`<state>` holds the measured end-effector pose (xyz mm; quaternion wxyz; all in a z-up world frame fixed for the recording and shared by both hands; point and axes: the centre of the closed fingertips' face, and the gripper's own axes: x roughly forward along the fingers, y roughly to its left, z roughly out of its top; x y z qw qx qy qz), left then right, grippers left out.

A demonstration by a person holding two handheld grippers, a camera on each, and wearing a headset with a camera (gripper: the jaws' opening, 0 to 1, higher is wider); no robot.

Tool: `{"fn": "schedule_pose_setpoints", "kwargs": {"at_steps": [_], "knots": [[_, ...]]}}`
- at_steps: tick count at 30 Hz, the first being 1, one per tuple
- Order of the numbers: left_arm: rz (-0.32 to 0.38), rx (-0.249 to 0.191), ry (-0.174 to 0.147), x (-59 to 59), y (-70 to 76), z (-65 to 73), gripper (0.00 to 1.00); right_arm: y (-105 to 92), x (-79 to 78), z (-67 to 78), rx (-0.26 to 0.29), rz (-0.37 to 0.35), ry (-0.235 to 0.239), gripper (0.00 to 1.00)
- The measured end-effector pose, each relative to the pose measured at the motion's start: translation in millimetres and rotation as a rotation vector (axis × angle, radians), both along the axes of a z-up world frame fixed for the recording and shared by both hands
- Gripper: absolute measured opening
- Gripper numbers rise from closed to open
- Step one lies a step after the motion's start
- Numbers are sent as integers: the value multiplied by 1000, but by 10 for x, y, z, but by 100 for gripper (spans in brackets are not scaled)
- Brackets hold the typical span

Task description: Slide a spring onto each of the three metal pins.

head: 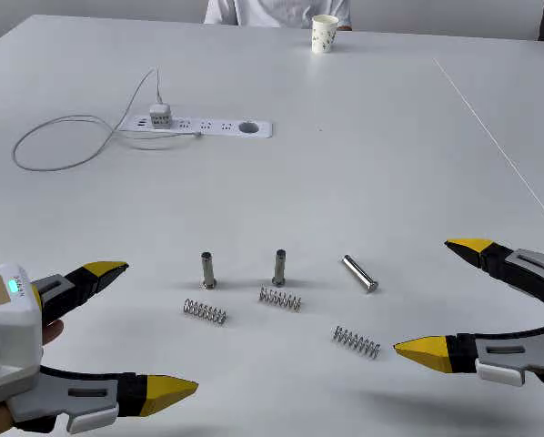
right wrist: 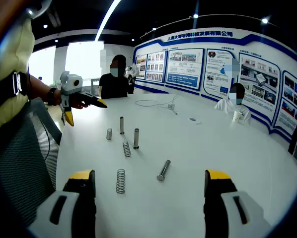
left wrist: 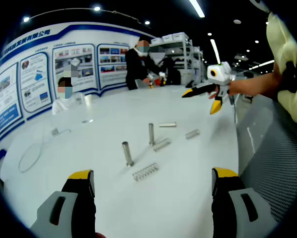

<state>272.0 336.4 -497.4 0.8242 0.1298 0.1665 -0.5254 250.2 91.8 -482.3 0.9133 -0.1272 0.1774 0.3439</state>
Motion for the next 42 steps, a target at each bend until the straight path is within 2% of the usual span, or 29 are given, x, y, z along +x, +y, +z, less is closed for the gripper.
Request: {"fn": "schedule_pose_setpoints", "kwargs": {"at_steps": [6,12,18,26,31,42], "knots": [[17,0,6,-15,47,-33,100,32,13,-28,-1,7,7,92],[27,1,6,-8,67,-37,100,8,44,8,5,-3,1,91],[37,-8,9,12,68,-39,100,-4,19,-17,3,-6,16,90],[30,-10,11,2,36,-47,100,-27,49,17,11,-33,12,88],[30,-15,8,4,35,-40,100,-37,60,30,4,-53,33,84],[35,-22,3,21,41,-25,100,-79,229,61,-11,-96,68,70]]}}
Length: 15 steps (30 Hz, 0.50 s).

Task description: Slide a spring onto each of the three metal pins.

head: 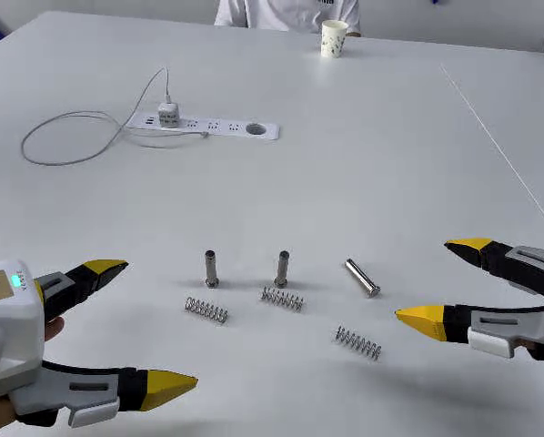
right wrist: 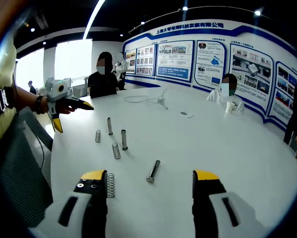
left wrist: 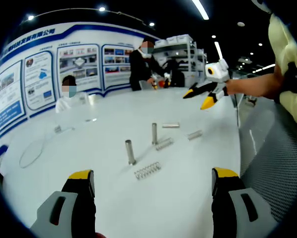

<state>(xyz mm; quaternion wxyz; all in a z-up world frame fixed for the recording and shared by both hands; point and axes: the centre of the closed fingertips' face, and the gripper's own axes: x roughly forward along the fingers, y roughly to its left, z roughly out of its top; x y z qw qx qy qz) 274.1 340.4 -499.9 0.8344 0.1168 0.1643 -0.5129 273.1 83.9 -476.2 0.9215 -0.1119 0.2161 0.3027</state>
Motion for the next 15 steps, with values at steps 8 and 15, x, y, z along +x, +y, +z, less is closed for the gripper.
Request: {"fn": "schedule_pose_setpoints", "kwargs": {"at_steps": [8,15], "knots": [[1,0,-5,3,1,19,100,34,85,-59,-27,0,25,65],[3,-3,-8,-10,-10,29,100,33,179,-82,-47,-22,47,59]]}}
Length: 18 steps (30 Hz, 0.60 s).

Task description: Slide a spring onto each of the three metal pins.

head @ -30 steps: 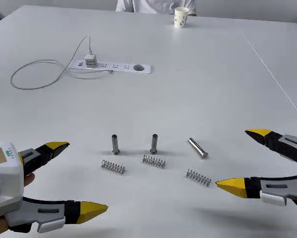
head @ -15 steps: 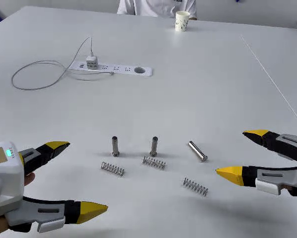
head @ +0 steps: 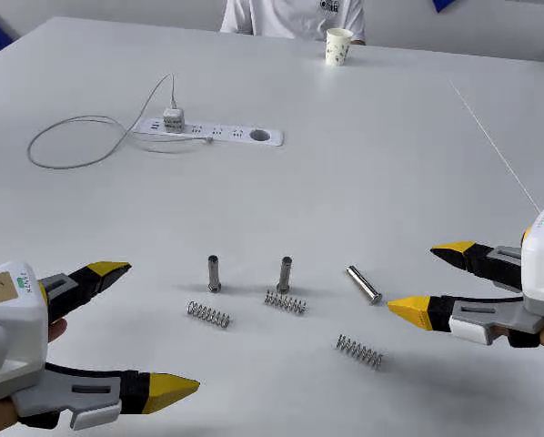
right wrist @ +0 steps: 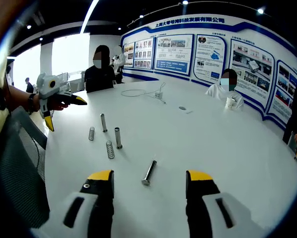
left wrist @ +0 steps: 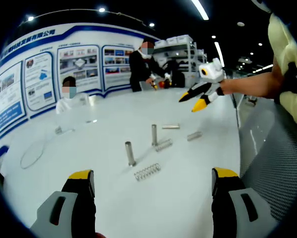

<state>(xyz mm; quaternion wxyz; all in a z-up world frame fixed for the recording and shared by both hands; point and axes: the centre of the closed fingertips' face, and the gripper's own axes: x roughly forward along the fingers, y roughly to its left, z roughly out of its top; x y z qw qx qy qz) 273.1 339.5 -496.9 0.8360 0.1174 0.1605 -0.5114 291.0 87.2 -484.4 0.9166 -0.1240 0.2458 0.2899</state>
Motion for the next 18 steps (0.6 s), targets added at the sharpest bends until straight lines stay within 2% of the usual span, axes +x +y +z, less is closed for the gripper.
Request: {"fn": "schedule_pose_setpoints", "kwargs": {"at_steps": [12,18], "knots": [[3,-1,-3,-5,-4,0,100,22,171,-43,-41,-28,27,47],[5,0,0,-2,3,-9,100,62,266,-144,-75,-35,53,43]]}}
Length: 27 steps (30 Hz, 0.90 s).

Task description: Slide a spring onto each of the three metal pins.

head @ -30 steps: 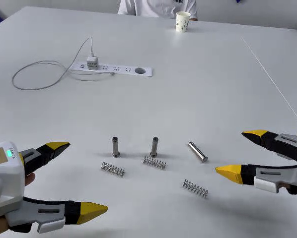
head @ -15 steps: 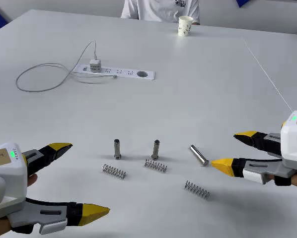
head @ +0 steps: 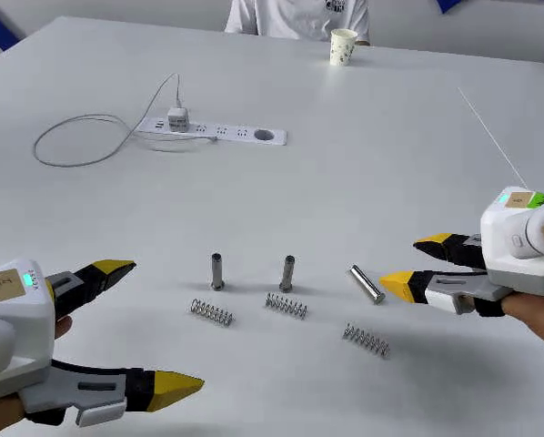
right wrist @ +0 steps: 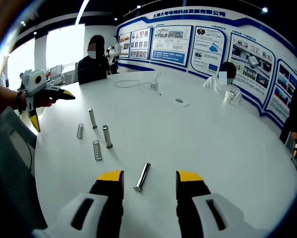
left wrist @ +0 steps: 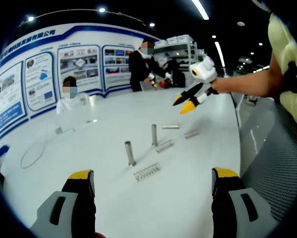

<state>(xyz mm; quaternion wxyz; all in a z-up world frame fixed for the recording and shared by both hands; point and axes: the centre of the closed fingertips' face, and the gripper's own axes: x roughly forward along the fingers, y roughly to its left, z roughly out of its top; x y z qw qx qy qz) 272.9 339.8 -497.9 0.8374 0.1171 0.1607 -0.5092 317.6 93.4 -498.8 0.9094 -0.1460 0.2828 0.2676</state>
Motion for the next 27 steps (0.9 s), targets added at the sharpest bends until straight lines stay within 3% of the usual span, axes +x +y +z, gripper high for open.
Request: {"fn": "schedule_pose_setpoints", "kwargs": {"at_steps": [12,27], "knots": [[0,-2,7,-2,-22,-20,100,93,182,-206,-37,-12,72,32],[2,-4,11,-5,-22,-29,99,164,319,-427,-66,-54,126,22]]}}
